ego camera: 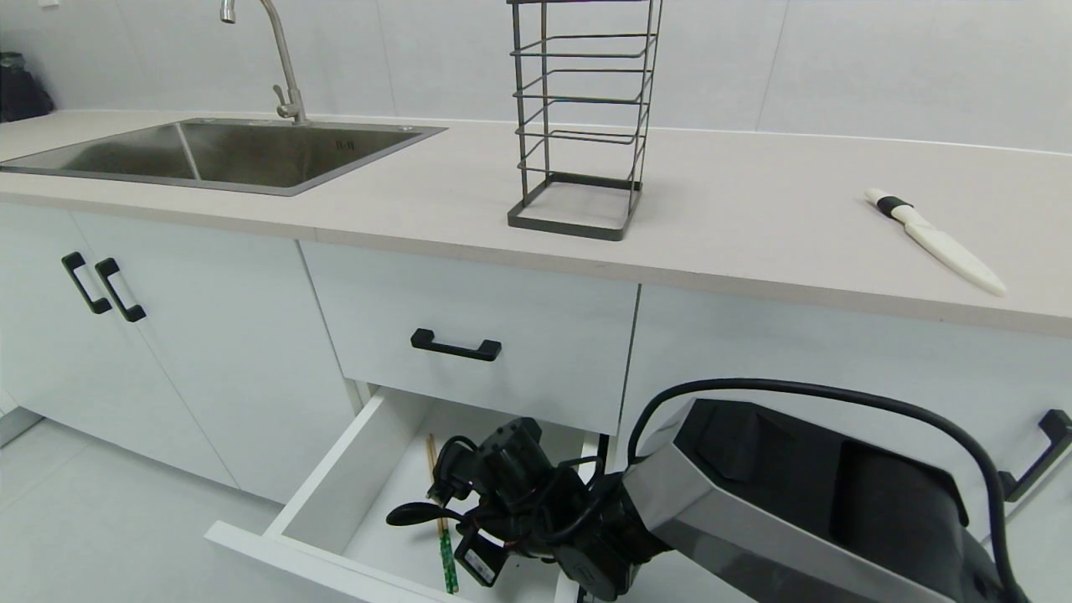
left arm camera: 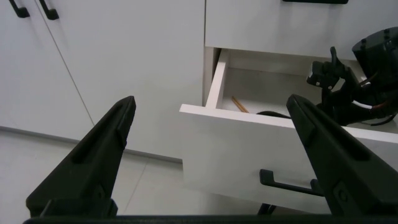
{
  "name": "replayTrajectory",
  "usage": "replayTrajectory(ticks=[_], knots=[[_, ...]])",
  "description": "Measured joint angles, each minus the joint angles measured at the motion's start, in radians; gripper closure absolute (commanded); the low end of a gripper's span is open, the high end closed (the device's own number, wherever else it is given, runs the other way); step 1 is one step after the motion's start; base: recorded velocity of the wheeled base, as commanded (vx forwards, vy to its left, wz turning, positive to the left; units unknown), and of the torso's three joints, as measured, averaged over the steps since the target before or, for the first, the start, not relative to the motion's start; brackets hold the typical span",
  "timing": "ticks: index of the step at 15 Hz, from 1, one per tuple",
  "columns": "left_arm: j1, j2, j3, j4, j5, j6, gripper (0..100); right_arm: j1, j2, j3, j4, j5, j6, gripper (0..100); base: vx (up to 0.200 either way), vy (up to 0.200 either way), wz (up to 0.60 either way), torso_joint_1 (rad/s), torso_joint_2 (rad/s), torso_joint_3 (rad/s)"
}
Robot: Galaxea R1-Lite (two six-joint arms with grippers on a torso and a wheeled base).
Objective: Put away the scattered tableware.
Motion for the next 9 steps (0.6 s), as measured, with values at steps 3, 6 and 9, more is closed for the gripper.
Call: replayTrajectory(ticks=[3,6,9], knots=[[0.0,0.0,0.0,0.0,0.0,0.0,0,0.0,0.009,-0.003,0.001,0.001,0.0,100,0.0,0.0,0.0,0.0,0.0,0.0],[0.0,0.0,0.0,0.0,0.0,0.0,0,0.0,0.012,-0.003,0.016,0.002,-0.001,0,0.0,0.0,0.0,0.0,0.0,0.0],[0.0,0.0,0.0,0.0,0.0,0.0,0,0.0,0.013,-0.007,0.025,0.01,-0.013,0,0.0,0.0,0.0,0.0,0.0,0.0]])
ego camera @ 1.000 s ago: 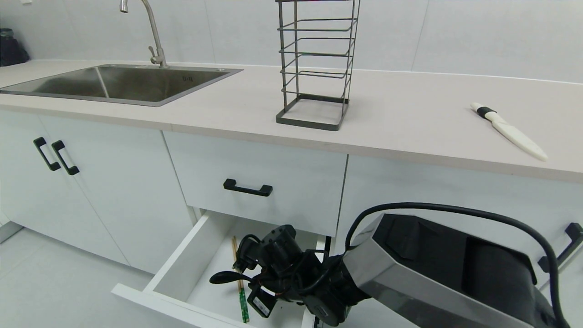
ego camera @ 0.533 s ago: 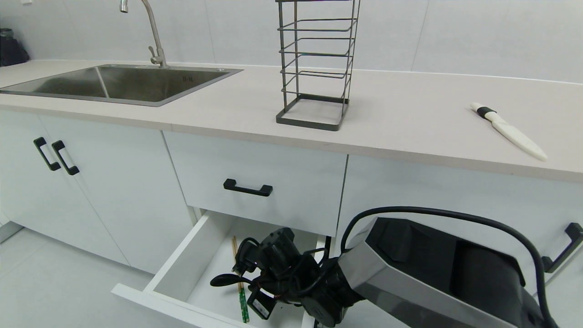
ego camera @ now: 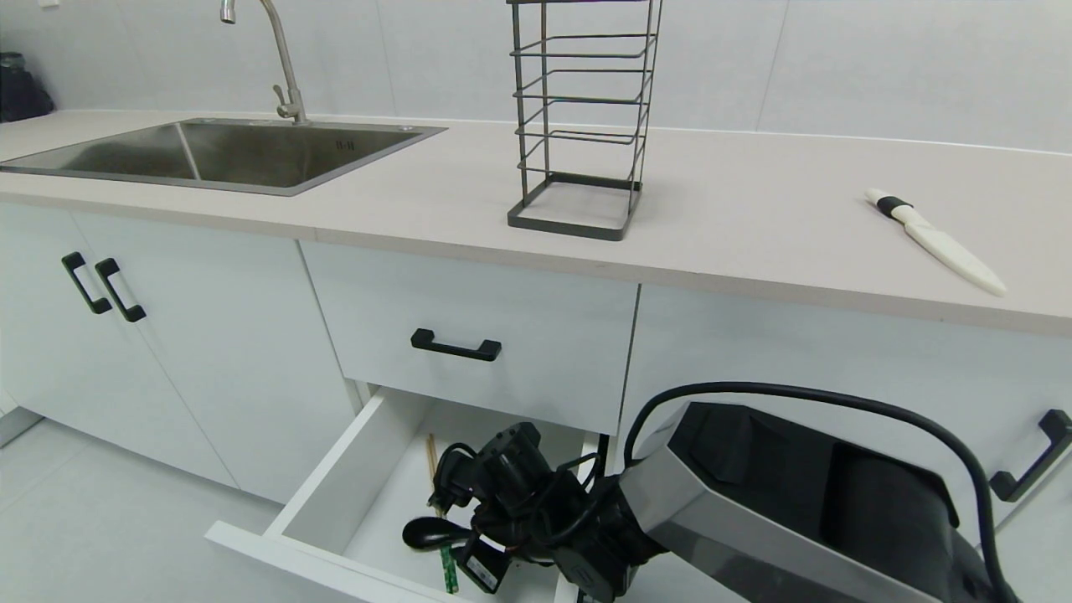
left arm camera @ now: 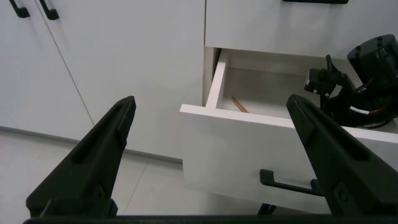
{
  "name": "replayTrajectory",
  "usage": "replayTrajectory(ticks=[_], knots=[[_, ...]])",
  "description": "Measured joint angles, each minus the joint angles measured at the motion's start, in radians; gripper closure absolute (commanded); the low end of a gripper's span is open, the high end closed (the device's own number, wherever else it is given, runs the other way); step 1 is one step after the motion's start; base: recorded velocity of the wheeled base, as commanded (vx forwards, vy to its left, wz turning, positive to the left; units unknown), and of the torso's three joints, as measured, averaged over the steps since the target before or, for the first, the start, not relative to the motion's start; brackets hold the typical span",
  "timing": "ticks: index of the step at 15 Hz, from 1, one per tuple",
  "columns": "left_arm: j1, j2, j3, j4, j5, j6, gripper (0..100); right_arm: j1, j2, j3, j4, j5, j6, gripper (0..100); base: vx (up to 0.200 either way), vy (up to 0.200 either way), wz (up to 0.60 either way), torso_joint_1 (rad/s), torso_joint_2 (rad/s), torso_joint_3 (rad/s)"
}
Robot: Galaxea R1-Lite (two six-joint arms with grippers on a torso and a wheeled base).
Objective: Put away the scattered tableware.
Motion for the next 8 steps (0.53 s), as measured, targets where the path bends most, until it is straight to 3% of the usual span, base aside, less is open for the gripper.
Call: replayTrajectory(ticks=[8], knots=[[0.0,0.0,0.0,0.0,0.0,0.0,0,0.014,-0.111,0.083,0.0,-0.002,0.001,0,0.0,0.0,0.0,0.0,0.0,0.0]])
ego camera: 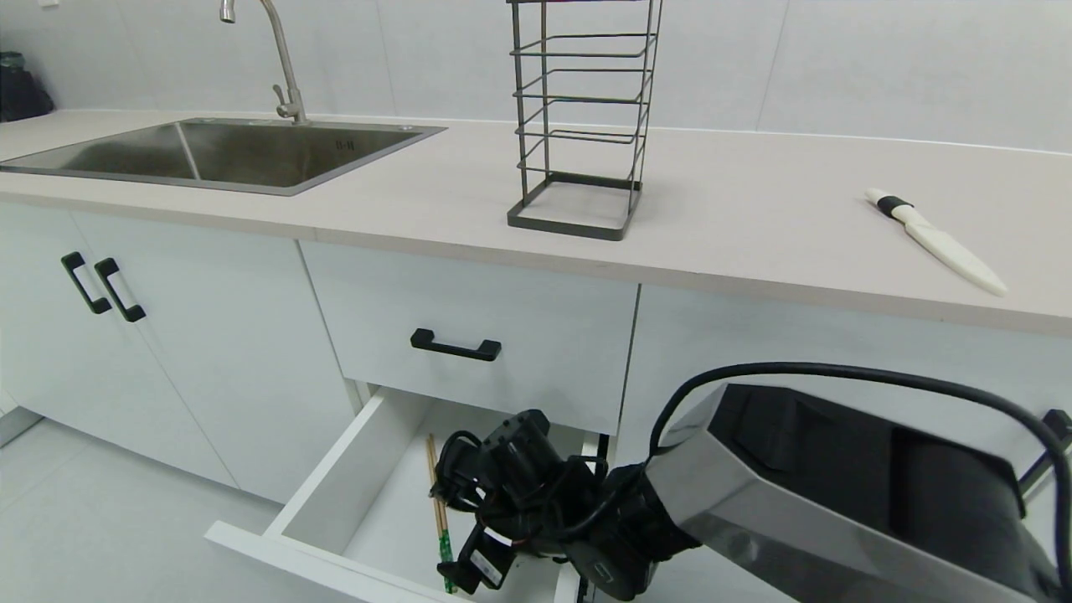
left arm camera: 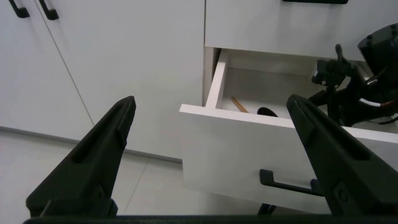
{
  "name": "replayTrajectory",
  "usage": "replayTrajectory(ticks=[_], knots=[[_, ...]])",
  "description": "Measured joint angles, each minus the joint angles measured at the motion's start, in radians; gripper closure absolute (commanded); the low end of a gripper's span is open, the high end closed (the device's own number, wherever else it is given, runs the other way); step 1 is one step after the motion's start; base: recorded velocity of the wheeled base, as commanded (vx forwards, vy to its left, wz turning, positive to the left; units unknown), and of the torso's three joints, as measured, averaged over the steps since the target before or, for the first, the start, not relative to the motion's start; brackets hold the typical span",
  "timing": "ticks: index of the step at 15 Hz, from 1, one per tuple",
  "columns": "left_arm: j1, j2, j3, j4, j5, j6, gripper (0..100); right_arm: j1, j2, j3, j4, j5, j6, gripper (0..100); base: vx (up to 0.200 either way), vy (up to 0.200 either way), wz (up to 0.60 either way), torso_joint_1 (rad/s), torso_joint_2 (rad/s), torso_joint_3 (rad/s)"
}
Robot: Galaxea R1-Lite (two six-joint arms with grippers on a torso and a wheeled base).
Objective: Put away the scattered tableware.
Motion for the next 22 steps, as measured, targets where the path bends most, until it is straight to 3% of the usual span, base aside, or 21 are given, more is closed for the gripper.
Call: replayTrajectory(ticks=[8,15,22], knots=[[0.0,0.0,0.0,0.0,0.0,0.0,0,0.014,-0.283,0.323,-0.139,-0.043,0.0,0,0.0,0.0,0.0,0.0,0.0,0.0],[0.0,0.0,0.0,0.0,0.0,0.0,0,-0.008,-0.55,0.758,-0.27,-0.089,0.011,0,0.0,0.0,0.0,0.0,0.0,0.0],[0.0,0.0,0.0,0.0,0.0,0.0,0,-0.054,-0.841,0.934,-0.254,-0.055,0.01,0,0.0,0.0,0.0,0.0,0.0,0.0]])
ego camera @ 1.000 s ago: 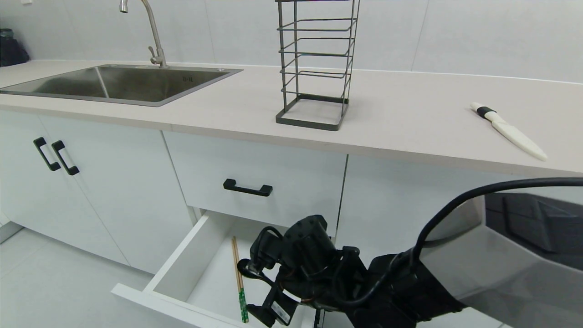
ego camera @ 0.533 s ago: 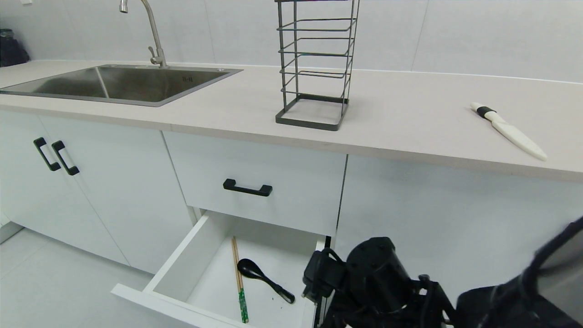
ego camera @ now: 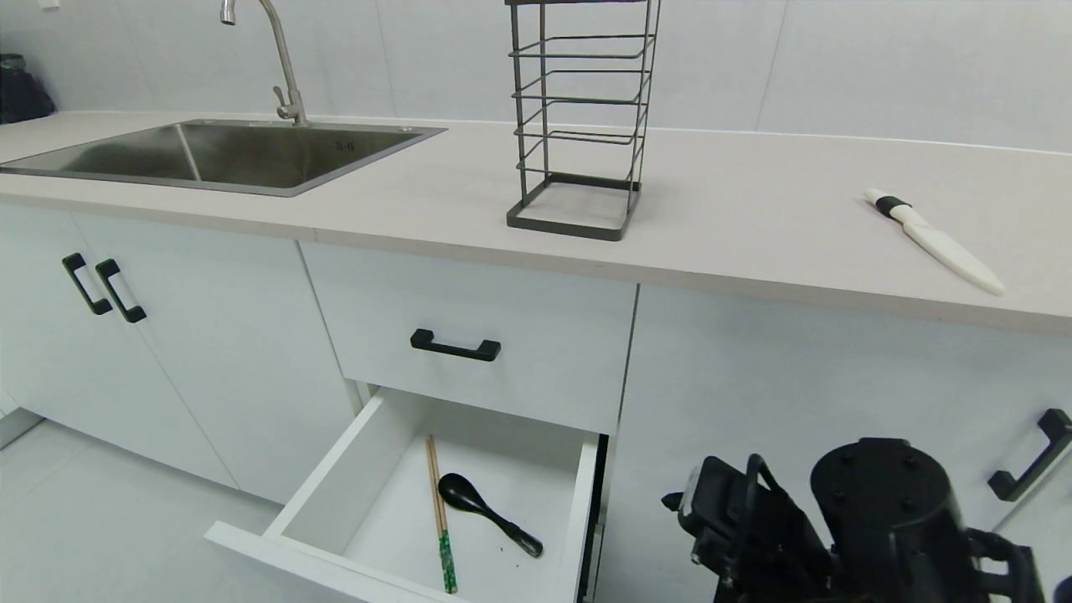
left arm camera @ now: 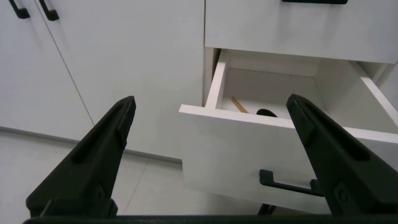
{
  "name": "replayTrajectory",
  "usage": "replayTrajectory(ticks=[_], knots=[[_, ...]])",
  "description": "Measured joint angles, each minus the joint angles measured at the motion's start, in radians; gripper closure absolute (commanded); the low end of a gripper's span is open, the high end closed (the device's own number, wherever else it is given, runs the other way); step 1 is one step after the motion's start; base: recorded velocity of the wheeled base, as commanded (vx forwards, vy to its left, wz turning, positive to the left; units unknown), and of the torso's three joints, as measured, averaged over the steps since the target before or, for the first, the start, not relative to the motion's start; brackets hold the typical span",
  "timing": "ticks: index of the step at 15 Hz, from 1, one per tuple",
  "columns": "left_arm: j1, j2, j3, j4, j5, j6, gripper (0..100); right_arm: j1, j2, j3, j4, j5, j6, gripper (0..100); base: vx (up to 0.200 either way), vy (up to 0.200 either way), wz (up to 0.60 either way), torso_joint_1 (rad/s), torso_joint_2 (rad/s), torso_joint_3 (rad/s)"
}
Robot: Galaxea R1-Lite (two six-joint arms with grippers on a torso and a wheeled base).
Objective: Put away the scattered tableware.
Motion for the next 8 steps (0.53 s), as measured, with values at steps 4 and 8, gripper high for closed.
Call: replayTrajectory(ticks=[4,8], knots=[[0.0,0.0,0.0,0.0,0.0,0.0,0,-0.02,-0.249,0.108,0.06,0.007,0.001,0,0.0,0.0,0.0,0.0,0.0,0.0],[0.0,0.0,0.0,0.0,0.0,0.0,0,-0.034,-0.559,0.233,0.139,0.012,0.004,0,0.0,0.0,0.0,0.0,0.0,0.0]])
